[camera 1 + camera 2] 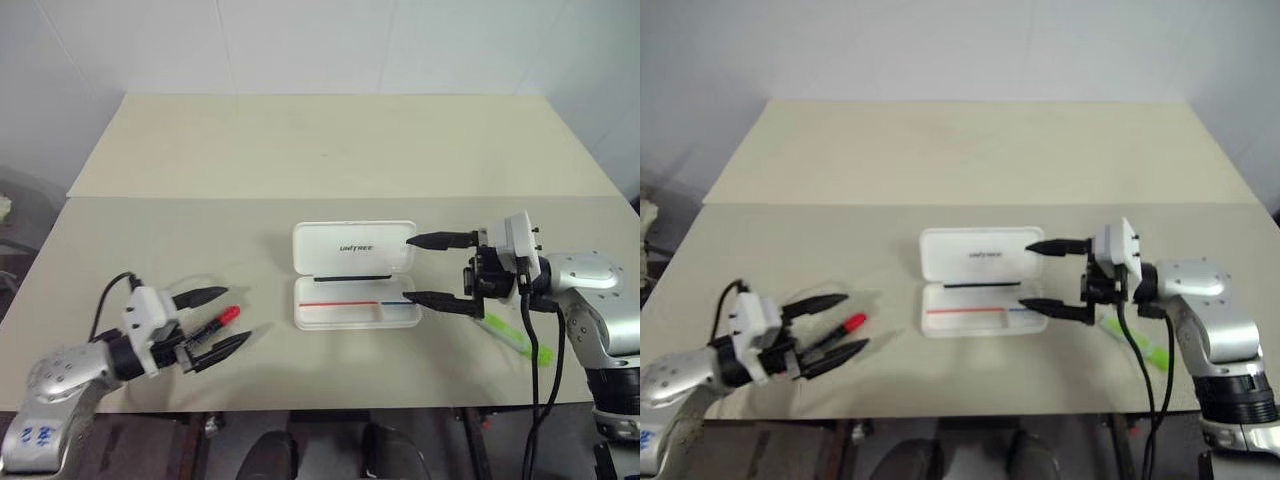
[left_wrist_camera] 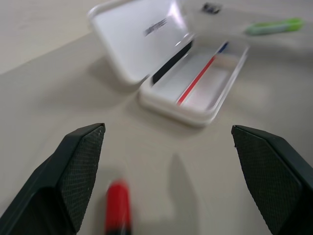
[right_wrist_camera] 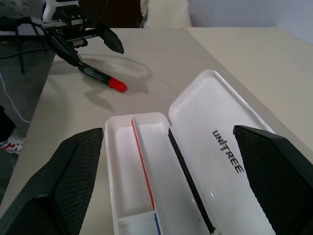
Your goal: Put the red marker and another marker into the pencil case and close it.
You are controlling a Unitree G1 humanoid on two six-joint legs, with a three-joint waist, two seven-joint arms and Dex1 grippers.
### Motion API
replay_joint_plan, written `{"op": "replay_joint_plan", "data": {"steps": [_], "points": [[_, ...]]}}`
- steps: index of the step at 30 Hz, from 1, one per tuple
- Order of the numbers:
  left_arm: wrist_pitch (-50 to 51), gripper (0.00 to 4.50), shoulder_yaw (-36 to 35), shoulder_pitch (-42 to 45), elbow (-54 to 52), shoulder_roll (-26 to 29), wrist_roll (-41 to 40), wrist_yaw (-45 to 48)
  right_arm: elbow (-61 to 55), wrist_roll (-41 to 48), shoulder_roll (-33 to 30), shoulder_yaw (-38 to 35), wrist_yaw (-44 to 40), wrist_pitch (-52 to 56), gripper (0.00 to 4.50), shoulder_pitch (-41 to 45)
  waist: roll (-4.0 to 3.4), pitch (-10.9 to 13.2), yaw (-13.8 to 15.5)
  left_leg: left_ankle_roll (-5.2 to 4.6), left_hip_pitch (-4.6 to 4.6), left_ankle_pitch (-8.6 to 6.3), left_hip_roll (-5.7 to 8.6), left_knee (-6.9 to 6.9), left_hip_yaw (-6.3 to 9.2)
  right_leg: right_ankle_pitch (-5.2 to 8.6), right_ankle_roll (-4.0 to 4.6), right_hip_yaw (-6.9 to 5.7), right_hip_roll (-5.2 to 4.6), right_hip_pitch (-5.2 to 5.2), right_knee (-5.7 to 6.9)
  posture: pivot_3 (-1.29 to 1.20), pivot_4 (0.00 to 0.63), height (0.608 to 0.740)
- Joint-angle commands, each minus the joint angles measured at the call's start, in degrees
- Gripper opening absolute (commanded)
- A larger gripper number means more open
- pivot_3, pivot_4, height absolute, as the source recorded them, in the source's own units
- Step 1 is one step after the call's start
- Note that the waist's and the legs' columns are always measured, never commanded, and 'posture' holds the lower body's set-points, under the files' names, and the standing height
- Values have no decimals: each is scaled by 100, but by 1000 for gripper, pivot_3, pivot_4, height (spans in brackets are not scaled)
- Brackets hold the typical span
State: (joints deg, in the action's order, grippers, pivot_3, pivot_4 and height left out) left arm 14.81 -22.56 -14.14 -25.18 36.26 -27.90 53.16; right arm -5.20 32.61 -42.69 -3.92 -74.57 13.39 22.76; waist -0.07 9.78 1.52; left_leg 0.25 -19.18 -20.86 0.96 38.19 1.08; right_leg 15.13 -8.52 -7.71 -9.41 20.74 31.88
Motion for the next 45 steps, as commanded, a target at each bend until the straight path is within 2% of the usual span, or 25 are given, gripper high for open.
{"op": "replay_joint_plan", "data": {"steps": [1,5,8,16,24,27,35,37,45], "points": [[-205,4443,-336,-254,-199,59,-163,79,73,-40,17,-9,-110,-141,4500,142,0,0,2,0,0,-1,0,0,-1,0,0,0,-1,0,-1,0,150,740],[-519,4443,-530,-538,259,57,-16,212,130,-78,80,39,-102,-164,4500,231,-2,1,-18,1,1,-3,2,-2,-3,-1,1,1,2,2,-1,0,150,740],[-706,4443,-408,-544,669,65,92,312,25,-52,72,16,-79,-133,4500,191,-3,1,-16,2,0,-4,0,-6,-5,0,2,2,8,8,-1,0,150,740],[-1275,4443,104,-133,1753,83,486,479,-298,-44,-331,-13,-486,-142,4500,-107,-2,2,-10,-6,-5,-12,0,-6,-12,-1,3,3,7,18,0,0,150,740],[-1418,4443,567,340,2362,-15,827,258,-492,-14,-491,-5,-815,-232,4500,-287,0,0,-4,-5,-4,-13,-6,-6,-19,-1,3,4,10,22,3,0,150,740],[-1421,3849,713,448,2495,-34,964,135,-529,23,-498,-35,-851,-240,4500,-331,-2,0,23,-5,-2,-13,-3,-1,-17,-1,3,3,7,17,6,0,150,740],[-1485,1161,938,543,2500,-90,1044,-62,-634,72,-536,-54,-918,-274,4500,-422,-19,-9,49,-5,6,-12,-10,4,-14,-7,6,4,-1,7,9,0,150,740],[-1528,645,961,623,2445,-109,1001,-89,-589,43,-520,-61,-898,-317,4500,-401,-20,-9,76,-4,8,-11,-10,6,-14,-8,6,3,-1,5,10,0,150,740],[-1326,643,913,946,1674,-5,448,107,-178,-101,-466,-146,-714,-481,4500,-288,-4,-3,135,-2,-4,-9,-9,5,-15,-13,9,3,0,17,7,0,150,740]]}}
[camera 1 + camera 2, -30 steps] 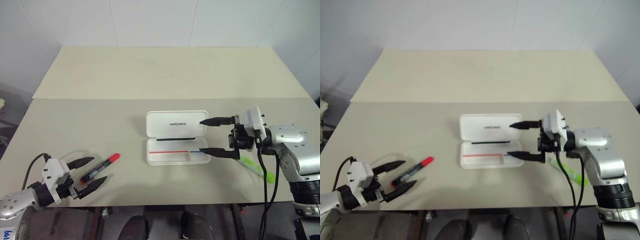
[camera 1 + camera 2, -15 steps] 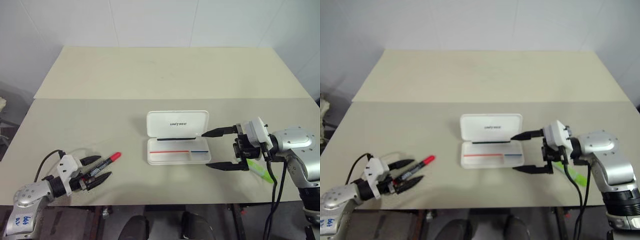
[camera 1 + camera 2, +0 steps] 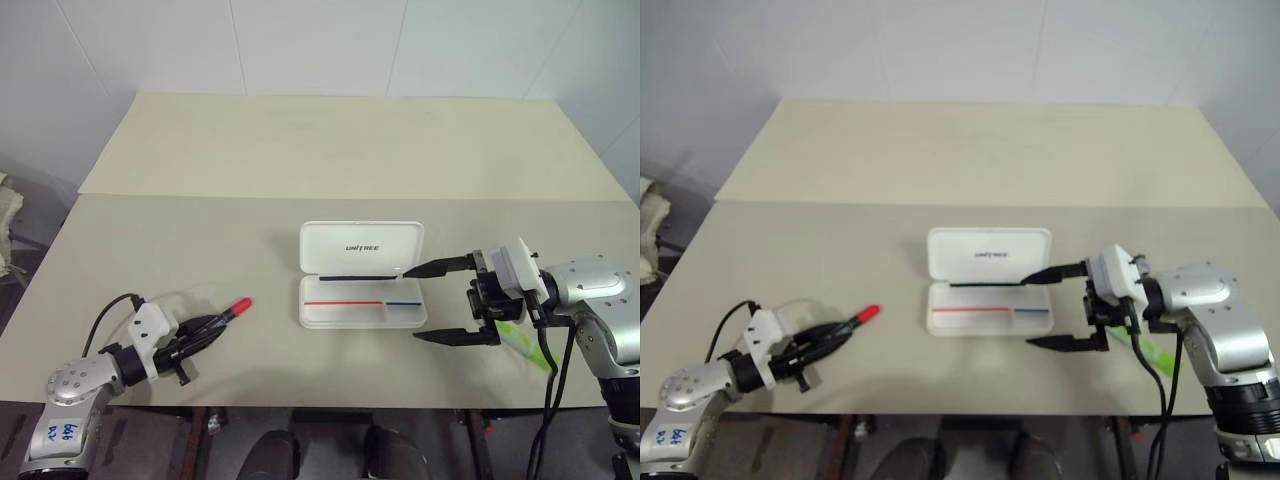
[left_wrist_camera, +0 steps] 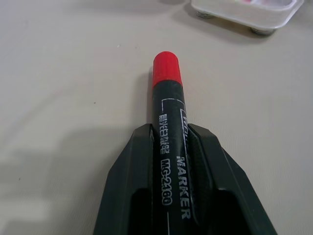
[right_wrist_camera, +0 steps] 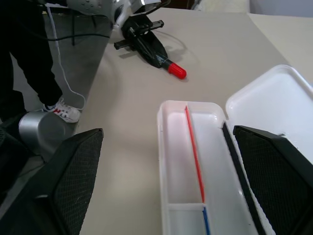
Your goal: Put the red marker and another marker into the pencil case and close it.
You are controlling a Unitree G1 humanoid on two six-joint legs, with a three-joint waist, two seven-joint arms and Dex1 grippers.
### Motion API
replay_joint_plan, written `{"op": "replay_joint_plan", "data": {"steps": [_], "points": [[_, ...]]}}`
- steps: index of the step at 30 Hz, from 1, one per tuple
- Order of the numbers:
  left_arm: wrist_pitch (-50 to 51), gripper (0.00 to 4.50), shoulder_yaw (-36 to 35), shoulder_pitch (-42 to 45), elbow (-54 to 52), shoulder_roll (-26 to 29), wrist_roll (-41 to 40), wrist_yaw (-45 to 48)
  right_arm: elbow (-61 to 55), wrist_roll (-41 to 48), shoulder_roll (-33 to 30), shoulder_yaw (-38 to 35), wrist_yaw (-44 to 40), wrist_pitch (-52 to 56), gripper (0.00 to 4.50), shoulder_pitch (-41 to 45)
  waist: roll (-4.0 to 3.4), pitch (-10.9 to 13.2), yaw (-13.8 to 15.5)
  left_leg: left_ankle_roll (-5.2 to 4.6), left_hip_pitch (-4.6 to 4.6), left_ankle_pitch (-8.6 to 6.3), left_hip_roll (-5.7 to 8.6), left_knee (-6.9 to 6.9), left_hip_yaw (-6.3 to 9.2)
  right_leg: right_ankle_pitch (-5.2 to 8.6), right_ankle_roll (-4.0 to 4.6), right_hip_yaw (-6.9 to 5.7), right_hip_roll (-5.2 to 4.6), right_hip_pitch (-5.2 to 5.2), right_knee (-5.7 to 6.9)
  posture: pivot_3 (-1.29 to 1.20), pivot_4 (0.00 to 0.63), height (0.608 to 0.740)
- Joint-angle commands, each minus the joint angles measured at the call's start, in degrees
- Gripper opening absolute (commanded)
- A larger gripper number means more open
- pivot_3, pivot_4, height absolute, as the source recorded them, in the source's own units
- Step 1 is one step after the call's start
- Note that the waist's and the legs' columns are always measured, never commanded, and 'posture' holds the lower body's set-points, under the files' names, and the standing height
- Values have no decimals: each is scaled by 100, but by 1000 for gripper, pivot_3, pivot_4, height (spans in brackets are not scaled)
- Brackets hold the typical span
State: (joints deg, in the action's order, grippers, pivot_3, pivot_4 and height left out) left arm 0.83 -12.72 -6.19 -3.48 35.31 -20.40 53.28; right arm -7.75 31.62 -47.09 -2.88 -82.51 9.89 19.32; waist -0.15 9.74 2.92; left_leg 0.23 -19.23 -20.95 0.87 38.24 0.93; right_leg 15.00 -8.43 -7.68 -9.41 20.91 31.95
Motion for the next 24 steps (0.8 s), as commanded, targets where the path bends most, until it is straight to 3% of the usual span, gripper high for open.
{"op": "replay_joint_plan", "data": {"steps": [1,7,15,24], "points": [[146,643,-78,179,-578,110,-403,145,102,-11,-21,-252,108,-141,4500,54,5,2,-10,1,-2,0,1,-2,-1,0,0,0,3,4,1,0,150,740],[480,643,5,501,-1024,310,-745,406,102,-12,-9,-262,387,-99,4500,-47,5,3,-88,3,-5,-2,2,-9,-8,0,0,-3,11,12,0,0,150,740],[814,643,639,1337,-1159,459,-696,793,-152,49,-85,-573,751,-58,4500,-444,8,5,-120,3,0,-2,3,-4,-15,0,0,-1,11,5,-1,0,150,740],[744,643,1615,2510,-423,90,-118,857,-750,116,-96,-1202,1212,-13,4500,-1293,9,6,-146,3,4,-1,-2,-4,-23,0,0,3,19,5,-1,0,150,740]]}}
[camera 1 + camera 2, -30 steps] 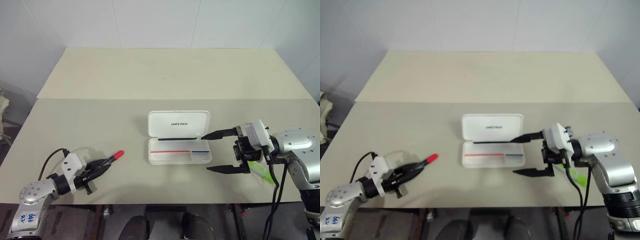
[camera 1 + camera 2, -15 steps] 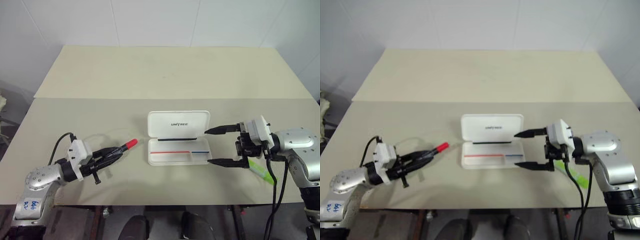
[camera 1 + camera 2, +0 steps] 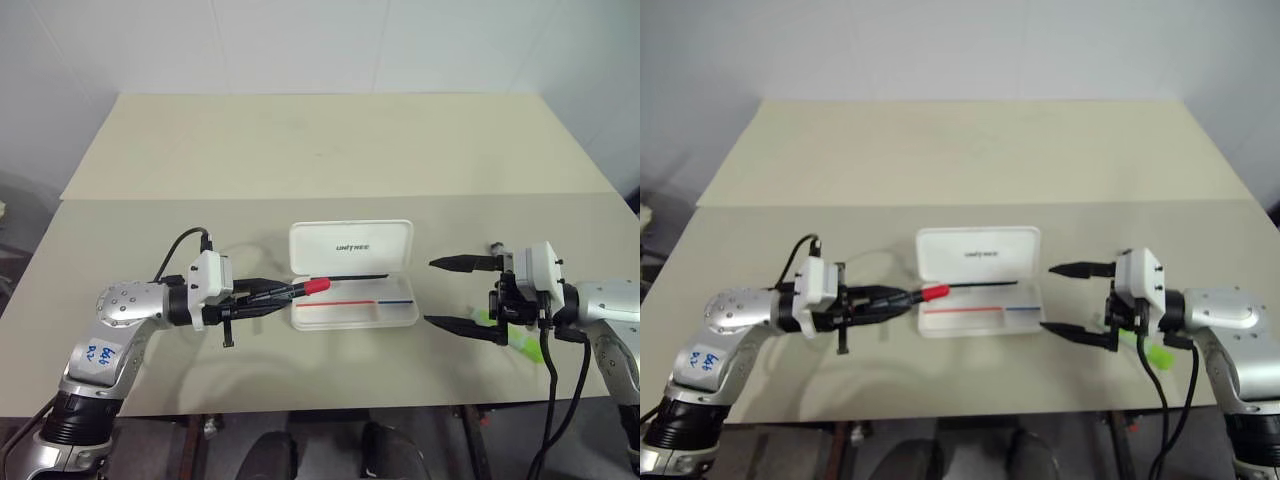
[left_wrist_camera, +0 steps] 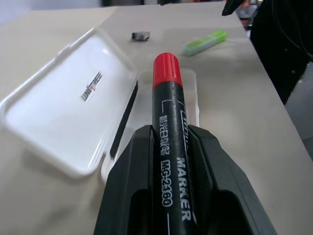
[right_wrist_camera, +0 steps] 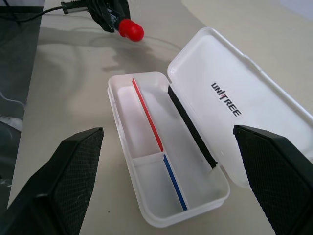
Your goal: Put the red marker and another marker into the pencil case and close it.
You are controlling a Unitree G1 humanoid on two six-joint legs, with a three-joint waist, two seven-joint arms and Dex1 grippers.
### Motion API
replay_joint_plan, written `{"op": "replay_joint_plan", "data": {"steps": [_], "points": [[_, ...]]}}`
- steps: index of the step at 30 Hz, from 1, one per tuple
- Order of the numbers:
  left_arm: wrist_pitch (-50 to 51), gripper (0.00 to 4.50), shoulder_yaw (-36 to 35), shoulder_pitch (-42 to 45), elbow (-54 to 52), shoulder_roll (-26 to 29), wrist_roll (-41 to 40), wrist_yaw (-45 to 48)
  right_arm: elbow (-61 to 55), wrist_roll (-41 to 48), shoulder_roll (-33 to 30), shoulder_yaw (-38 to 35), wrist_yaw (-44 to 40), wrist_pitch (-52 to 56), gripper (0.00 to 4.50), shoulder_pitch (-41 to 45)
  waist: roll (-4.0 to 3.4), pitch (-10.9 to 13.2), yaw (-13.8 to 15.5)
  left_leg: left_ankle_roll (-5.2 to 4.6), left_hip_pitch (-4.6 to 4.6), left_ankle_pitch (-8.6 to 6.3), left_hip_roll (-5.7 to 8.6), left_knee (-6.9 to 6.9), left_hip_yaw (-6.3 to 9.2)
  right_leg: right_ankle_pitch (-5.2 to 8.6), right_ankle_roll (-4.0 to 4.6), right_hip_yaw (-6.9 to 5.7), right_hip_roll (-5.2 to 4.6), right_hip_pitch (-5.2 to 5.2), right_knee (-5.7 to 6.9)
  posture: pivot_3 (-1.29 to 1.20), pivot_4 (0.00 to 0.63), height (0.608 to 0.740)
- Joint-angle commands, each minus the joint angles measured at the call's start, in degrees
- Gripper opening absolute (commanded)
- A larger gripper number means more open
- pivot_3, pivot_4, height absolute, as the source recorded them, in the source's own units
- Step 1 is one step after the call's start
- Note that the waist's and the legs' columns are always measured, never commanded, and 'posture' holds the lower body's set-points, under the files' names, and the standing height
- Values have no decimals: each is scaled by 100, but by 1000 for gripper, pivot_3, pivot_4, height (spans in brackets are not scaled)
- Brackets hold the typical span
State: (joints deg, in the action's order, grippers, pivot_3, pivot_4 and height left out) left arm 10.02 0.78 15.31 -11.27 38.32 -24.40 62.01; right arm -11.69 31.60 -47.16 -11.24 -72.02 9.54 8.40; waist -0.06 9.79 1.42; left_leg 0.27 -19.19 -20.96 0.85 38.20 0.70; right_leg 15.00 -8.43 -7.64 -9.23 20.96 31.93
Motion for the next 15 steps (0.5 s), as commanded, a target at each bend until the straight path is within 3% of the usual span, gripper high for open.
{"op": "replay_joint_plan", "data": {"steps": [1,10,15], "points": [[-256,643,405,548,582,-335,412,-41,-436,125,-89,-470,224,36,4500,-325,-1,0,41,0,-1,0,-1,0,-1,0,0,1,2,1,0,0,150,740],[-897,643,1046,1563,1922,-1150,1203,-127,-947,119,12,-865,648,66,4500,-953,4,2,141,-2,-2,1,-1,8,-6,-1,-1,0,4,-3,-2,0,150,740],[-939,643,1188,1782,2113,-1447,1319,-122,-1159,125,68,-911,873,75,4500,-1172,8,3,149,-3,-5,2,-2,11,-10,-1,-1,-1,4,-3,-3,0,150,740]]}}
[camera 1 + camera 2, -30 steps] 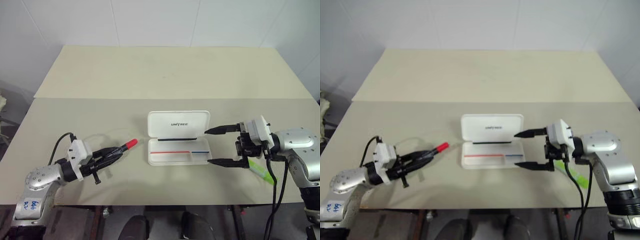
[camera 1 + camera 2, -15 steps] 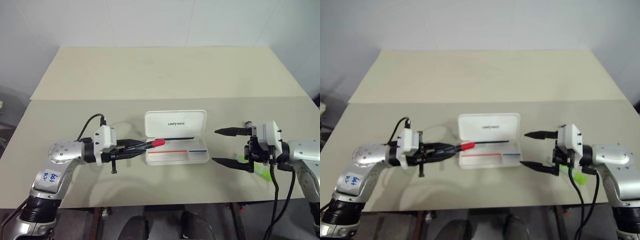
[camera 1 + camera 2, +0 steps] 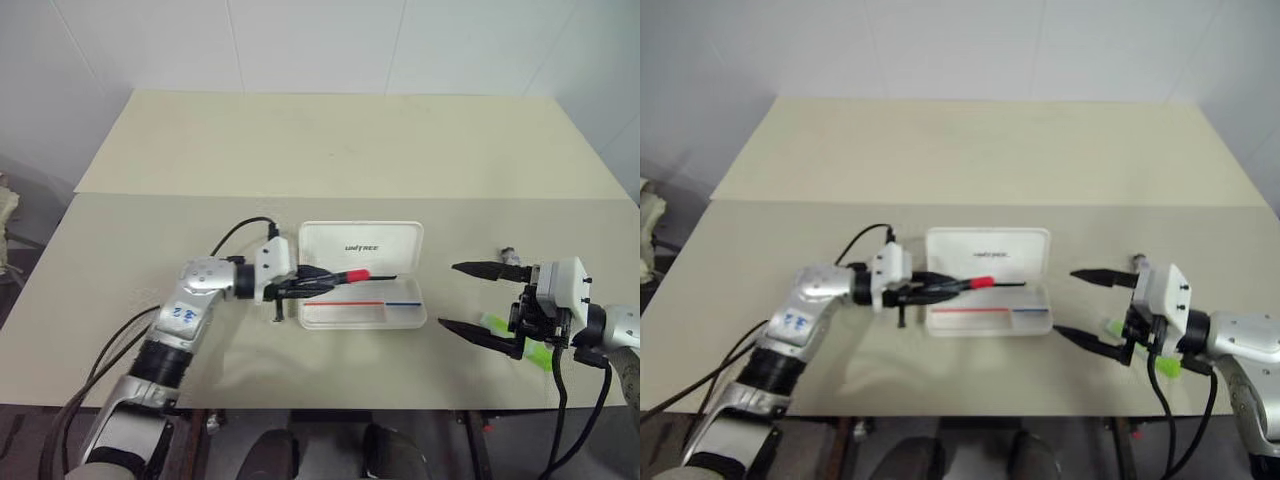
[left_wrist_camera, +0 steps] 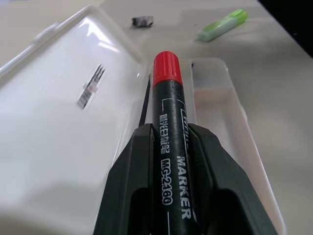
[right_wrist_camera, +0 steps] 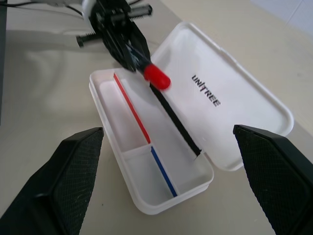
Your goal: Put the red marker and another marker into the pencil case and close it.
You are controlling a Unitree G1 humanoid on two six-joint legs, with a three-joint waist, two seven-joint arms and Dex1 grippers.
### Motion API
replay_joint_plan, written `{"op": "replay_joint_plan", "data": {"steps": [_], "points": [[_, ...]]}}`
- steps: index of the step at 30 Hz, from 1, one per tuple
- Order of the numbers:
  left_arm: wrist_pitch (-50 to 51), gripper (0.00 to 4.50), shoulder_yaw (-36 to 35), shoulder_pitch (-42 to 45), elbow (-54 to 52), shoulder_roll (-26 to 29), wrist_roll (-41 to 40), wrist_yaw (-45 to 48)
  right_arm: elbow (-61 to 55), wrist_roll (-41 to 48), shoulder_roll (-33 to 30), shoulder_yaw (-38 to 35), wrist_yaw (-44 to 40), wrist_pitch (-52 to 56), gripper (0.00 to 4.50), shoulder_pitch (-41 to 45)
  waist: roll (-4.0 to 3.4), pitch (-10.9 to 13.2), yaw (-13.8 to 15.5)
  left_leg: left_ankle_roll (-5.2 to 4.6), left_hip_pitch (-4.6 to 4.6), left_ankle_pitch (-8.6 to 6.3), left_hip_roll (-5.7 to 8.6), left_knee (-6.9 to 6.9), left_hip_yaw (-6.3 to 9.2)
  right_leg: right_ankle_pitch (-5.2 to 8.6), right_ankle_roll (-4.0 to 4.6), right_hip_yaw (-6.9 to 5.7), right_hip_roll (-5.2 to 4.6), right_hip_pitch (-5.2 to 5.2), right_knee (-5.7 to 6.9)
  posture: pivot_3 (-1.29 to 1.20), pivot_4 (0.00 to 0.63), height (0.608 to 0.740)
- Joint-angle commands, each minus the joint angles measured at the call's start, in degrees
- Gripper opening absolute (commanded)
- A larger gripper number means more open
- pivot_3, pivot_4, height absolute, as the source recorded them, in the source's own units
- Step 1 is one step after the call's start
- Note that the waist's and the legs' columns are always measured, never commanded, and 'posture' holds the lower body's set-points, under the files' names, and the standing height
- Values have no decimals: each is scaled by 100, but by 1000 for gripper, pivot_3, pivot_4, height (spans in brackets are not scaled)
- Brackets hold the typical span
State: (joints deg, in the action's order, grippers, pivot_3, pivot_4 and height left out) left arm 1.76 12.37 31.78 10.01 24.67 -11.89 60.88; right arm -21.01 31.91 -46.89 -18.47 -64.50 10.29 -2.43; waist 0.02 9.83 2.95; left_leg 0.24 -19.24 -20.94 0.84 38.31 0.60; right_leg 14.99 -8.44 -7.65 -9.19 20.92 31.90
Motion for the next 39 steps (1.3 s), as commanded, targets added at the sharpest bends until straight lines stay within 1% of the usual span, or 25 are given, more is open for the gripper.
{"op": "replay_joint_plan", "data": {"steps": [1,7,17,18,19,20,21,22,24,25,26,27,28,31,35,39], "points": [[-99,643,55,154,-21,-127,69,-2,-271,100,57,-191,173,4,4500,-134,0,0,-5,0,1,0,0,0,0,0,0,-1,0,0,0,0,150,740],[-61,643,252,219,-51,-349,241,-51,-482,140,132,-190,429,43,4500,-289,1,0,6,-1,3,1,-1,1,-1,0,0,-1,0,-2,1,0,150,740],[-179,643,360,272,354,-615,497,-145,-722,199,175,-214,662,98,4500,-443,2,1,4,-2,2,1,-1,4,-1,-1,-2,0,0,-2,1,0,150,740],[-215,1387,362,266,390,-641,516,-163,-746,203,180,-213,682,98,4500,-463,2,1,4,-2,1,1,-1,4,-1,-1,-2,0,0,-2,0,0,150,740],[-179,1594,358,256,407,-666,498,-161,-766,210,183,-212,702,102,4500,-478,2,1,5,-2,1,1,-1,4,-1,-1,-2,-1,0,-2,1,0,150,740],[-151,1922,353,249,417,-682,485,-157,-780,216,183,-211,718,104,4500,-488,2,1,6,-2,1,1,-1,4,-1,-1,-2,0,0,-2,0,0,150,740],[-123,2333,365,244,424,-695,479,-140,-784,220,183,-212,727,102,4500,-494,2,1,5,-2,1,1,-1,4,-1,-1,-2,0,0,-2,0,0,150,740],[-190,2611,345,249,465,-737,529,-247,-785,222,182,-210,735,100,4500,-495,2,1,5,-2,1,1,0,5,-1,-1,-2,0,0,-3,1,0,150,740],[-282,3364,307,248,502,-813,525,-325,-786,221,185,-188,755,100,4500,-480,2,1,8,-3,2,1,-1,6,-1,-1,-2,0,0,-4,1,0,150,740],[-275,3633,283,240,482,-840,487,-335,-788,223,186,-171,766,103,4500,-469,2,1,8,-3,2,1,-1,7,-1,-1,-2,0,0,-4,1,0,150,740],[-196,4067,250,221,416,-865,384,-293,-782,224,185,-155,771,103,4500,-459,2,1,7,-3,2,1,-1,7,-1,-1,-2,0,0,-4,1,0,150,740],[-138,4402,209,193,332,-879,281,-250,-773,224,185,-137,770,100,4500,-449,2,1,4,-3,2,1,-1,8,-1,-1,-2,0,0,-4,1,0,150,740],[-51,4489,166,146,224,-868,173,-194,-765,223,185,-118,766,98,4500,-441,2,1,-1,-3,2,1,-1,7,-1,-1,-2,0,0,-3,1,0,150,740],[244,4489,9,-113,-269,-694,-207,36,-710,236,181,-85,735,100,4500,-404,2,1,-12,-3,2,1,-3,6,-1,-1,-2,0,0,-3,1,0,150,740],[478,4489,-105,-399,-773,-437,-445,161,-586,301,186,-71,683,138,4500,-347,1,1,-25,-3,3,1,-3,6,-1,-1,-2,2,0,-3,1,0,150,740],[756,4489,-402,-659,-1320,-113,-826,260,-324,396,123,-63,520,278,4500,-309,2,1,-6,-3,7,1,-4,17,7,-3,1,-1,0,-14,4,0,150,740]]}}
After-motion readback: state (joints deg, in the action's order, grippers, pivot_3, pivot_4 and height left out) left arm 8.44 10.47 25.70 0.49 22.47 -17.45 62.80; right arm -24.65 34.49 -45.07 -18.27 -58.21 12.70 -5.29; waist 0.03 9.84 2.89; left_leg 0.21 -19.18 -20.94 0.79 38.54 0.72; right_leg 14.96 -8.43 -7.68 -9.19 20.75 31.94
